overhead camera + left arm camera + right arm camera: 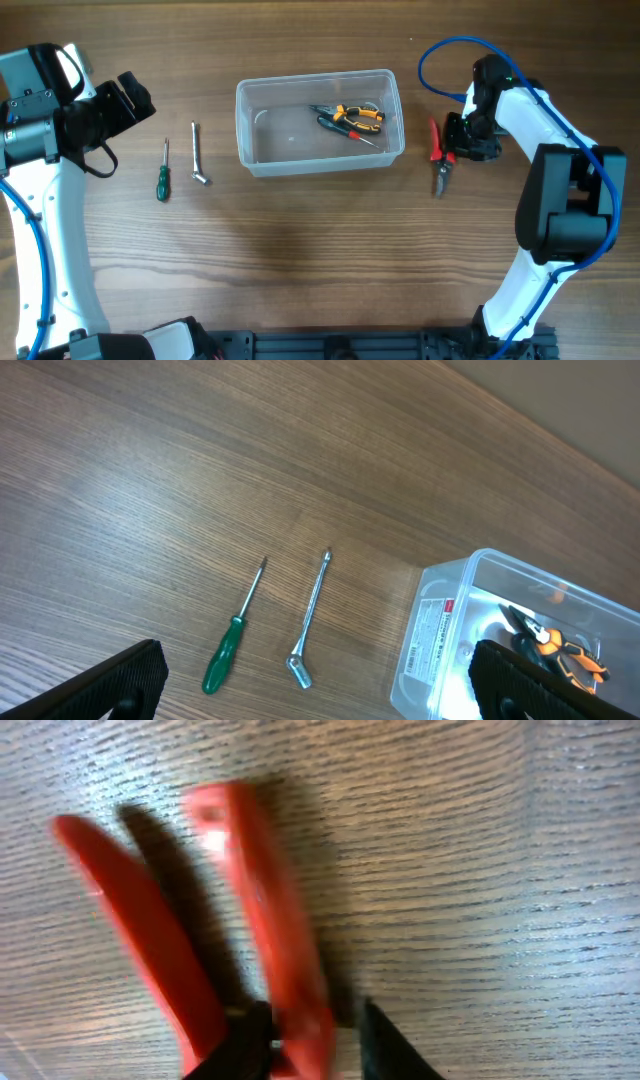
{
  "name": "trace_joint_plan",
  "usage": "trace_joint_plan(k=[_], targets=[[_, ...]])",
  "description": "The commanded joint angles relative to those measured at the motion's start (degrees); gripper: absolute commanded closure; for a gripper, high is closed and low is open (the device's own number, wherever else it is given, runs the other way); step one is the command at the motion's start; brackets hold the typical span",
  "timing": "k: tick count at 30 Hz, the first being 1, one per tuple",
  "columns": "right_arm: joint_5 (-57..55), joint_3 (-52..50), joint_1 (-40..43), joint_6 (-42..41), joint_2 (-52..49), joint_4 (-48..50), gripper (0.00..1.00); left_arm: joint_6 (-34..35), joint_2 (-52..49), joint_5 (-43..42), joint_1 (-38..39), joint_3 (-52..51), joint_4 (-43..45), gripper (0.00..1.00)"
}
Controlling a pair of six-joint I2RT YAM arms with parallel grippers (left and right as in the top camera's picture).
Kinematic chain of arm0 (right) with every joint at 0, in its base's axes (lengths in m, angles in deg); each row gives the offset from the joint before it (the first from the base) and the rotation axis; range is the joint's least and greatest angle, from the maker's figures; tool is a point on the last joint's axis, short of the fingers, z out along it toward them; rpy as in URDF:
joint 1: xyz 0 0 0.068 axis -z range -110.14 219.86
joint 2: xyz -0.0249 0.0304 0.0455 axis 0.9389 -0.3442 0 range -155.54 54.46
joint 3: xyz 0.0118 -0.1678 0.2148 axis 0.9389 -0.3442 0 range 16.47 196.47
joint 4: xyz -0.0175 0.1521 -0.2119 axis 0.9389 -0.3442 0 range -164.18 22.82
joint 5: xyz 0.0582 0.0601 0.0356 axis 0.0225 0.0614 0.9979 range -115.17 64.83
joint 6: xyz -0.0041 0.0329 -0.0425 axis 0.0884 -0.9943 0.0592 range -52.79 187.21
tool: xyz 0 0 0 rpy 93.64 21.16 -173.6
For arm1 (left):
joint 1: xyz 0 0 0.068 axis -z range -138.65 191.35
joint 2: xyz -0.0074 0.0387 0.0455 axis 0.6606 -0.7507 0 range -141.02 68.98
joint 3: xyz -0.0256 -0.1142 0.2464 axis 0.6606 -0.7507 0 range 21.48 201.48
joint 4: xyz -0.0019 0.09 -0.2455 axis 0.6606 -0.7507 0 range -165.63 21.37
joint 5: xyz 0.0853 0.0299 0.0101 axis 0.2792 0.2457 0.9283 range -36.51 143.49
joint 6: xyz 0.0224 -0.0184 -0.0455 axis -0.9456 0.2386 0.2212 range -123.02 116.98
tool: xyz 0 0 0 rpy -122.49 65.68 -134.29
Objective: Pack container
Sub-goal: 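Grasp the red-handled pliers with the right gripper, then place the red pliers into the container and withdraw the right arm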
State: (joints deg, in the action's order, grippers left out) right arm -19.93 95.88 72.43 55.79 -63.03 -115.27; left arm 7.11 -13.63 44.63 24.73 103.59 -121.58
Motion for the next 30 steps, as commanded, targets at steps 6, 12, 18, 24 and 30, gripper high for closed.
trace_joint_plan(k=[6, 12, 18, 24, 30], targets=[[-0.6, 5.2, -0.2, 1.2, 7.0, -0.4, 0.96, -0.9, 0.1, -0.5, -0.2, 0.8, 0.1, 0.00], [13.9, 15.0, -7.3, 20.3, 23.4, 0.7, 0.96, -0.9, 0.1, -0.5, -0.2, 0.8, 0.1, 0.00], [20.8, 15.6, -22.9, 58.4, 22.9, 5.7, 0.96, -0.9, 0.1, -0.5, -0.2, 0.8, 0.1, 0.00], [20.0, 15.6, -31.1, 77.0, 8.1, 15.8, 0.96, -0.9, 0.1, -0.5, -0.2, 0.8, 0.1, 0.00], [16.0, 15.6, -32.3, 77.2, -6.6, 17.1, 0.96, -0.9, 0.1, -0.5, -0.2, 0.8, 0.1, 0.00]])
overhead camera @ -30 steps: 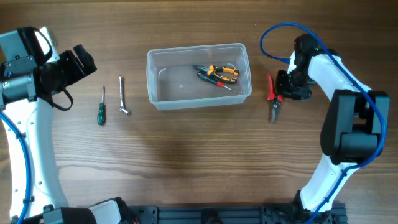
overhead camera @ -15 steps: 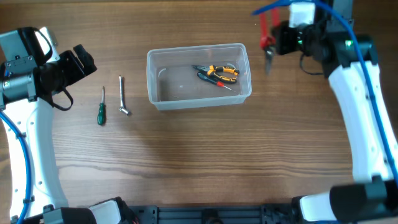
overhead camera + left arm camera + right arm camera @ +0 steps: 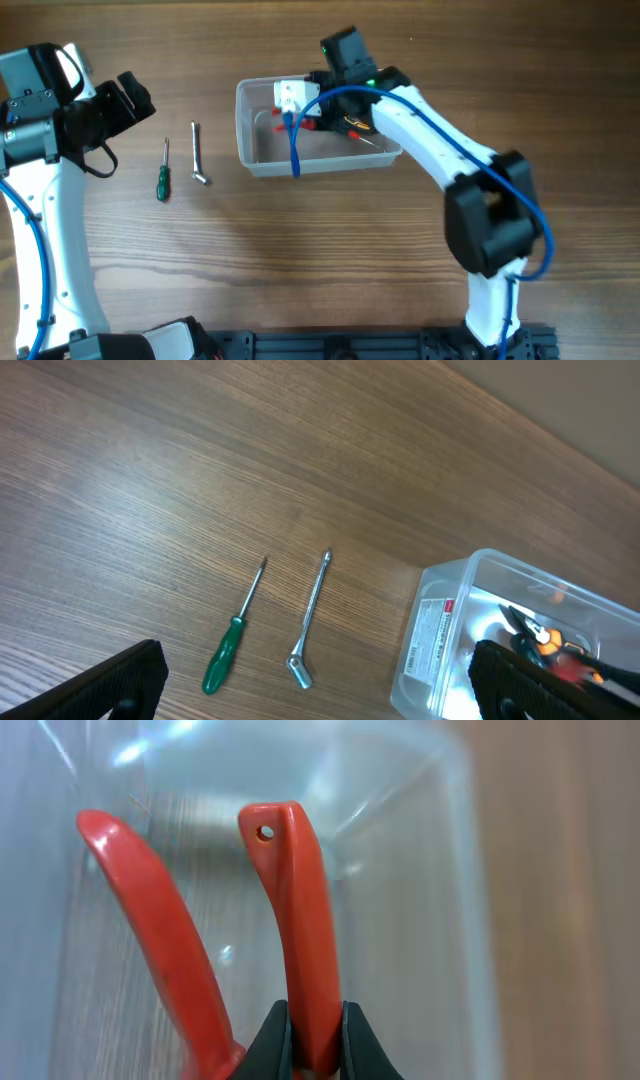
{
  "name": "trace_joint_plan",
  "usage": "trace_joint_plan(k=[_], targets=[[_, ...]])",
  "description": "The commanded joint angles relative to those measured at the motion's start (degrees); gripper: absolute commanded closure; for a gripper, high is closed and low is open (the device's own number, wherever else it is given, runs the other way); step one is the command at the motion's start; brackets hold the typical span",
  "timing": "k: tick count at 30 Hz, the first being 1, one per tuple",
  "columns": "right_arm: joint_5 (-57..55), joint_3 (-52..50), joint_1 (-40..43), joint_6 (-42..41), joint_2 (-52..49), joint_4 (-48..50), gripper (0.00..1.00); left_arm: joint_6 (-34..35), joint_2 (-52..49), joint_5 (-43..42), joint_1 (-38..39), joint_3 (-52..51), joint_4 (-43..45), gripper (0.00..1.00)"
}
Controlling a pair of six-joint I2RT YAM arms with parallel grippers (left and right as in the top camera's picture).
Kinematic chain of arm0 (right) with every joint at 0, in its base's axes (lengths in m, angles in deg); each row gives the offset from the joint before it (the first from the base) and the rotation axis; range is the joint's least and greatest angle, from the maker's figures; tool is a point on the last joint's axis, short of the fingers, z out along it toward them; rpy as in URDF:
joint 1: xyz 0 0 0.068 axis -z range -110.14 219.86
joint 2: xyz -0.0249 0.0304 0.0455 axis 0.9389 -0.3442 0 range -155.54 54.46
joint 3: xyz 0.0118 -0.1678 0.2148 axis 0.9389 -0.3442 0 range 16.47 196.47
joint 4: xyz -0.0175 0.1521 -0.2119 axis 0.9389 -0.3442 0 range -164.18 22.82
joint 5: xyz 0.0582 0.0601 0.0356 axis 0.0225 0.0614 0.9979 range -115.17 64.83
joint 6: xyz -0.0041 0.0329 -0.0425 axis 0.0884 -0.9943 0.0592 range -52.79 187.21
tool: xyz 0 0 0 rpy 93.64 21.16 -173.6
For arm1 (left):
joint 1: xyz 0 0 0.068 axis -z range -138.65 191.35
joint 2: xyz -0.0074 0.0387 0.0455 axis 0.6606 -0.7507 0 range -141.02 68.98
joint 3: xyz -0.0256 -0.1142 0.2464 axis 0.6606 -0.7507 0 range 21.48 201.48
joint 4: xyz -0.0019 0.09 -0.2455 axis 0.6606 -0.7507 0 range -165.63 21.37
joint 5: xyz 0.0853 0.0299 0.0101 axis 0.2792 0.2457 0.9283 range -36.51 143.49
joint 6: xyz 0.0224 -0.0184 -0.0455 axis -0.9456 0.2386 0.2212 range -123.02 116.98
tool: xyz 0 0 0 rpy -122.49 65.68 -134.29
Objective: Pack container
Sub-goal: 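Place the red pliers into the container and withdraw the right arm, then lower the left gripper onto the silver socket wrench and grasp it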
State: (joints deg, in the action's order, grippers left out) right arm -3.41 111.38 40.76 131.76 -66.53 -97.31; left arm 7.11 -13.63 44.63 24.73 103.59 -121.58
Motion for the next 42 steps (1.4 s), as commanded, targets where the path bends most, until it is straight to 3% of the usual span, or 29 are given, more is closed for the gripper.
trace_joint_plan(k=[1, 2, 4, 8, 9, 13, 17, 20, 24, 29, 33, 40, 42], targets=[[-0.6, 0.1, -1.0, 1.3, -3.5, -1.2, 0.95, -0.9, 0.1, -0.5, -0.2, 0.8, 0.1, 0.00], [-1.0, 0.1, -1.4, 1.2, -3.7, -1.5, 0.87, -0.9, 0.1, -0.5, -0.2, 0.8, 0.1, 0.00], [-4.0, 0.1, -2.2, -2.1, -3.6, -0.3, 0.59, -0.9, 0.1, -0.5, -0.2, 0.8, 0.1, 0.00], [-11.5, 0.1, -1.6, -20.6, -0.2, 3.6, 0.20, -0.9, 0.1, -0.5, -0.2, 0.8, 0.1, 0.00], [-12.1, 0.1, -1.0, -23.5, 1.5, 3.6, 0.15, -0.9, 0.1, -0.5, -0.2, 0.8, 0.1, 0.00], [-22.2, 0.1, 10.2, -50.0, 17.5, 2.6, 0.04, -0.9, 0.1, -0.5, -0.2, 0.8, 0.1, 0.00], [-11.8, 0.1, 32.7, -70.8, 24.6, -3.7, 0.01, -0.9, 0.1, -0.5, -0.2, 0.8, 0.1, 0.00], [-9.7, -0.7, 42.2, -76.8, 22.3, -14.0, 0.01, -0.9, 0.1, -0.5, -0.2, 0.8, 0.1, 0.00], [-11.8, -2.8, 44.0, -76.8, 19.0, -16.7, 0.00, -0.3, 0.1, -1.0, -0.2, 0.8, -0.9, 0.00], [-11.6, -2.8, 43.9, -76.8, 18.0, -16.9, 0.00, -0.2, 0.1, -10.3, -0.2, 0.8, 0.4, 0.00], [-11.5, -2.8, 43.9, -76.8, 18.0, -17.6, 0.00, 5.1, -4.3, -2.0, 1.0, 0.8, -1.3, 0.00], [-11.2, -2.8, 43.9, -77.0, 18.0, -18.2, 0.00, -1.6, -23.4, 12.0, 13.3, 0.8, 2.0, 0.02], [-11.2, -2.8, 43.9, -77.0, 18.0, -18.8, 0.00, -4.6, -25.1, 12.0, 13.4, 0.8, 3.3, 0.11]])
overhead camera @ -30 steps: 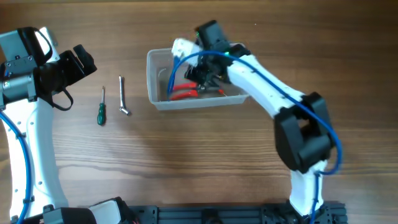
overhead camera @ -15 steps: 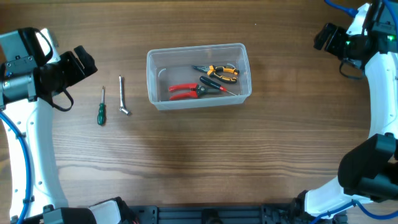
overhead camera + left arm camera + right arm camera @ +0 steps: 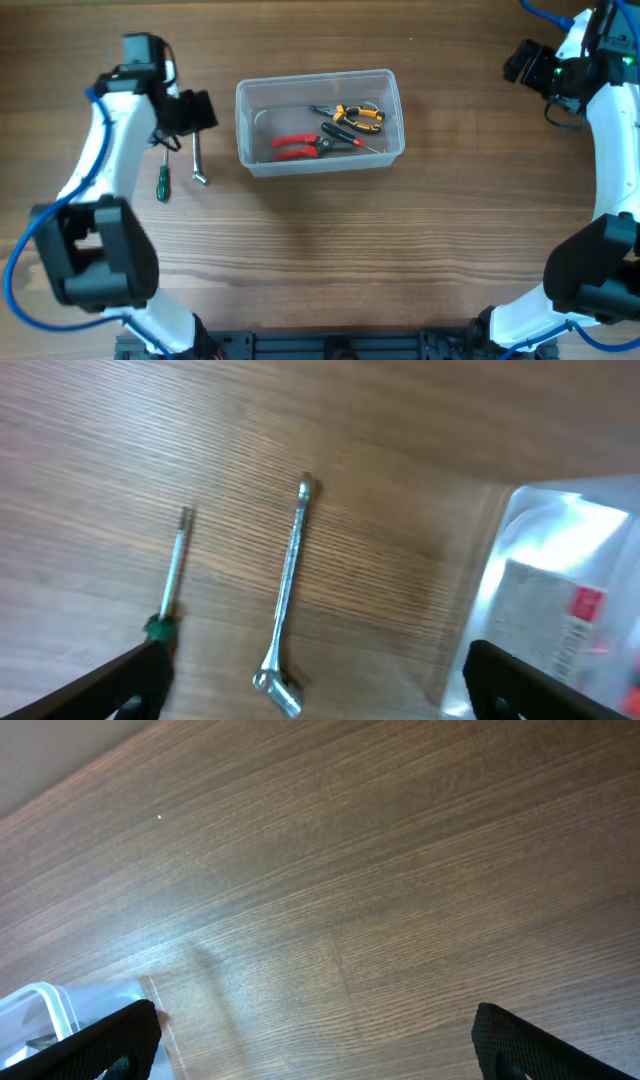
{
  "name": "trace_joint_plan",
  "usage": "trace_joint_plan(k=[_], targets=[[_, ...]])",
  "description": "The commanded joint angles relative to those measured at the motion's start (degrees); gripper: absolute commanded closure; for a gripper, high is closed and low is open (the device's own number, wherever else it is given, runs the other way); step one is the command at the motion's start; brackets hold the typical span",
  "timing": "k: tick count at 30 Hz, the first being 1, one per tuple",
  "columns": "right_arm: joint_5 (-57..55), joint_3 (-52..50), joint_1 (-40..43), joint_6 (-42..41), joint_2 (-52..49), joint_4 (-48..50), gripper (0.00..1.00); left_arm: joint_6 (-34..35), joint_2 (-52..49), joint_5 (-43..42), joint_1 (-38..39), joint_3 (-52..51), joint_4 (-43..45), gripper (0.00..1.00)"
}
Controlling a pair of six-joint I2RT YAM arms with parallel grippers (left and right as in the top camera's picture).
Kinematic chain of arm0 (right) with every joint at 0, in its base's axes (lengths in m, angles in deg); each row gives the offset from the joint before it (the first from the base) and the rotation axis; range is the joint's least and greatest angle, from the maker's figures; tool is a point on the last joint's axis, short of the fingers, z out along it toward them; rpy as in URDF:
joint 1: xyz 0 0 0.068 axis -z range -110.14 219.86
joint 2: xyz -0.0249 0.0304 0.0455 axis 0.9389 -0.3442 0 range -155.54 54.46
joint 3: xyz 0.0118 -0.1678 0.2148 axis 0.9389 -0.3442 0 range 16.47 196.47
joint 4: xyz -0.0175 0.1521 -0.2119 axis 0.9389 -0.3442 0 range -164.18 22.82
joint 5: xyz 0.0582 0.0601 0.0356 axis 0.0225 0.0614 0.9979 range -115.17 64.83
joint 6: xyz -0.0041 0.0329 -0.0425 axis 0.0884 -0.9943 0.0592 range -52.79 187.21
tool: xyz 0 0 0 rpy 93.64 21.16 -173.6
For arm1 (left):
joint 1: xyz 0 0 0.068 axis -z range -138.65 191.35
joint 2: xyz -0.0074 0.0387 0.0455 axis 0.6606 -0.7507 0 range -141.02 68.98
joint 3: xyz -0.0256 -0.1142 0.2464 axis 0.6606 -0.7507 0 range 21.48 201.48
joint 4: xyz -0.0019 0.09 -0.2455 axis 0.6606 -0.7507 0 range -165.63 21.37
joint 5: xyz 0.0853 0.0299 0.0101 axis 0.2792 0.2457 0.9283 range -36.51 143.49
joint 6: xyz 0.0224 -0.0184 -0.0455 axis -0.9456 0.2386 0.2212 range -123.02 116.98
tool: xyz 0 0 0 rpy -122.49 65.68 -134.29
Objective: Pack container
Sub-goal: 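Lower the left gripper onto the silver socket wrench and grasp it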
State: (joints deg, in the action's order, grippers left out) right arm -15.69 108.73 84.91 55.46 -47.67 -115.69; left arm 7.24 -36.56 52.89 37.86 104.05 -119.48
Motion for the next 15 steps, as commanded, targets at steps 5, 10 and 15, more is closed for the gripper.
trace_joint_plan(k=[5, 10, 15], targets=[[1.1, -0.2, -0.2, -0.7, -0.9, -1.9, 0.00, -10.3, -4.5, 4.7, 0.1, 0.3, 3.5, 0.03], [1.1, -0.2, -0.2, -0.7, -0.9, -3.0, 0.00, -18.8, -7.8, 4.6, 0.1, 0.3, 3.1, 0.02], [1.1, -0.2, -0.2, -0.7, -0.9, -4.9, 0.00, -17.1, -11.4, 1.7, 0.1, 0.3, 4.8, 0.05]])
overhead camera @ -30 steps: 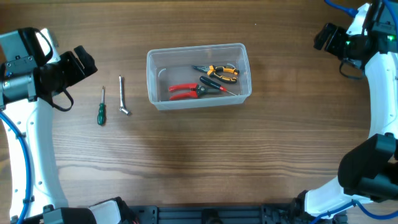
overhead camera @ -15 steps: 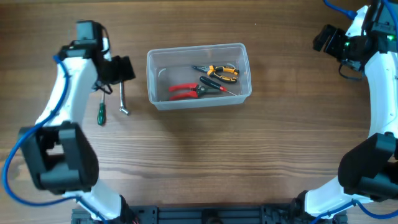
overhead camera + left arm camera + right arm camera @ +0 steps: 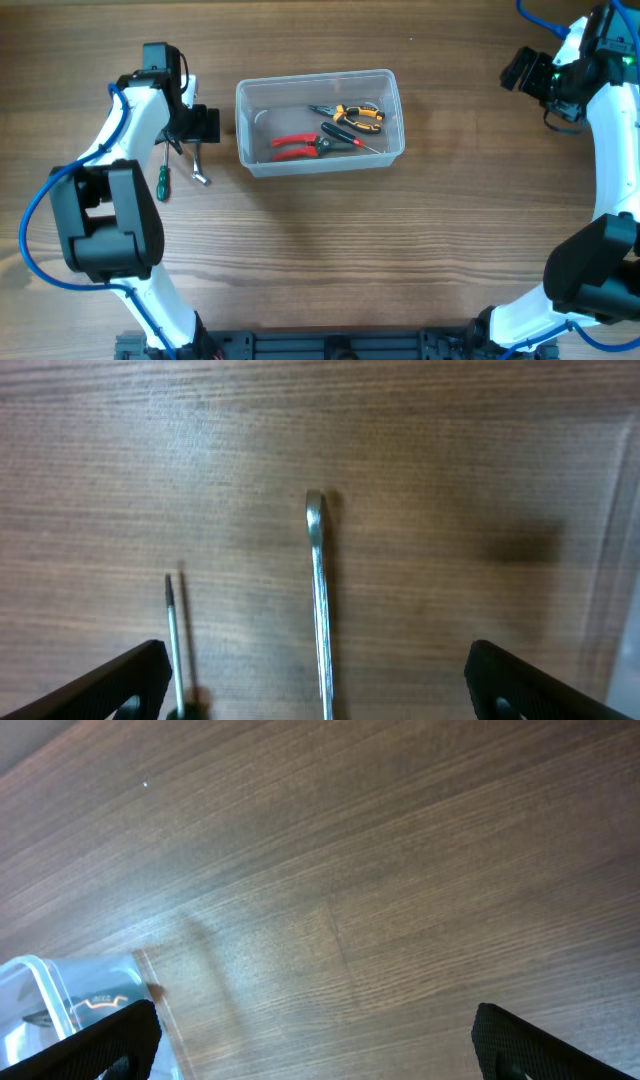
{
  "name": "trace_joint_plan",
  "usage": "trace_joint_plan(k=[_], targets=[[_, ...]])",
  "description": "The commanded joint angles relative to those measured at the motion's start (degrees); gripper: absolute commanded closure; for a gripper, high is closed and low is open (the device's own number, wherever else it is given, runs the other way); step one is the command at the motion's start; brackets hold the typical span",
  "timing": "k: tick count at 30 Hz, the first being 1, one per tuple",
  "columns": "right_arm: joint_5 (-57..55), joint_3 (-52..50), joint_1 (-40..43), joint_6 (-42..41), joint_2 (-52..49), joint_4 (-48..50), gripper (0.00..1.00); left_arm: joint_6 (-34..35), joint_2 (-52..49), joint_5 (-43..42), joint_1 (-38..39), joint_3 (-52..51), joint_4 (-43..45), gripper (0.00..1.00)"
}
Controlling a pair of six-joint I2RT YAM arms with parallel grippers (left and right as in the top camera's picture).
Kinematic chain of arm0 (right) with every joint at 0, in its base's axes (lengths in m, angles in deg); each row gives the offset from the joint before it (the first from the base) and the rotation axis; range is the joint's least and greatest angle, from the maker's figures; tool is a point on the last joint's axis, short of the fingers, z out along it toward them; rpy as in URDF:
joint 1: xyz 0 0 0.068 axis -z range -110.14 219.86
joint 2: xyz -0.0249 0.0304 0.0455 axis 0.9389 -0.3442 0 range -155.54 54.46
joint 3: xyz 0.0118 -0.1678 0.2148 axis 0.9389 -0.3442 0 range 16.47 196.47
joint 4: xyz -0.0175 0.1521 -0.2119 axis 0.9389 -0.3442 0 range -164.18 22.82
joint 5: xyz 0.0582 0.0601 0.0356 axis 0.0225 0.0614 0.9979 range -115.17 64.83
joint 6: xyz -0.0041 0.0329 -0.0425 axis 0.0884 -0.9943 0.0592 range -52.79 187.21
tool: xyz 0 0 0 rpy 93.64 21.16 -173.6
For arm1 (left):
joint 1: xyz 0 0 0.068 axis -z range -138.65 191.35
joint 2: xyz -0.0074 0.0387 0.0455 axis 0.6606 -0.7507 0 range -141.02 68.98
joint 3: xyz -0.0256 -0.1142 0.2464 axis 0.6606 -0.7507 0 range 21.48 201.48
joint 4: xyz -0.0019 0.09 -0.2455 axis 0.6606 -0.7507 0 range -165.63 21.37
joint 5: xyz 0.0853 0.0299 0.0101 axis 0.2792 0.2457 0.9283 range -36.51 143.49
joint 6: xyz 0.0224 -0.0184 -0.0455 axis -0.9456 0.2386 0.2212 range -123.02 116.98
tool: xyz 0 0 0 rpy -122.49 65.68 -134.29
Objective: Pack container
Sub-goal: 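Lower the left gripper onto the silver socket wrench and grasp it, then lift the wrench with the left gripper and drop it into the container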
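Observation:
The clear plastic container (image 3: pixel 320 160) stands at the table's middle back. In it lie red-handled pliers (image 3: pixel 297 147), orange-and-black pliers (image 3: pixel 352 112) and a dark screwdriver (image 3: pixel 352 136). A silver wrench (image 3: pixel 199 162) and a green-handled screwdriver (image 3: pixel 161 180) lie on the table left of it. My left gripper (image 3: pixel 196 127) hovers open over the wrench's far end; the wrench (image 3: pixel 318 595) runs straight down between its fingers (image 3: pixel 112 678), with the screwdriver tip (image 3: pixel 171 622) beside it. At the far right my right gripper (image 3: pixel 523 70) stands open and holds nothing.
Bare wooden table (image 3: pixel 320 260) fills the front. The right wrist view shows wood grain and the container's corner (image 3: pixel 55 1005) at lower left. A blue cable (image 3: pixel 545 10) loops over the right arm.
My left gripper has shifted slightly toward me and turned, so the wrench now lies centred and lengthwise between its open fingers. The right arm has barely moved.
My right gripper was shut on the red pliers on the table right of the container. Then it held them inside the container. Later the pliers lay in the container, the right gripper stood open far right, and the left gripper had come from the left edge to the wrench.

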State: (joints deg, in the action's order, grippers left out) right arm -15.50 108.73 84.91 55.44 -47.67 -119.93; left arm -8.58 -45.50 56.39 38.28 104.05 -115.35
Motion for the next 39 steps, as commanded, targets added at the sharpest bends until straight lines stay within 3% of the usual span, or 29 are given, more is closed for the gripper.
trace_joint_plan(k=[1, 13, 18, 20, 22, 25, 30, 34, 39], targets=[[0.9, -0.2, -0.2, -0.7, -0.9, -0.9, 0.00, -1.3, -3.1, -2.4, -0.3, 0.2, 0.7, 0.05], [0.9, -0.2, -0.2, -0.9, -0.9, -1.9, 0.00, -1.3, -7.5, -4.4, -0.3, 0.2, 3.2, 0.13], [0.9, -0.2, -0.2, -0.9, -0.9, -1.9, 0.00, -1.3, -7.5, -4.4, -0.3, 0.2, 3.3, 0.42], [0.9, -0.2, -0.2, -0.9, -0.9, -1.9, 0.00, -1.3, -7.5, -4.3, -0.3, 0.2, 3.3, 0.58], [0.9, -0.2, -0.2, -0.9, -0.9, -1.9, 0.00, -1.3, -7.5, -4.3, -0.3, 0.2, 3.3, 0.80], [0.9, -0.2, -0.2, -0.9, -0.9, -1.9, 0.00, -1.3, -7.5, -4.3, -0.3, 0.2, 3.3, 0.96], [0.9, -0.2, -0.2, -5.5, -0.9, -1.9, 0.00, -1.7, -5.2, -4.1, -0.3, 1.3, 3.2, 0.96], [0.9, -0.2, -0.2, -6.4, -0.9, -2.2, 0.00, -2.6, 5.4, -3.6, 0.4, 8.7, 1.1, 0.96], [0.9, -0.2, -0.2, -6.4, -0.9, -2.1, 0.00, -21.6, 18.2, -5.7, 7.7, 10.2, 5.5, 0.96]])
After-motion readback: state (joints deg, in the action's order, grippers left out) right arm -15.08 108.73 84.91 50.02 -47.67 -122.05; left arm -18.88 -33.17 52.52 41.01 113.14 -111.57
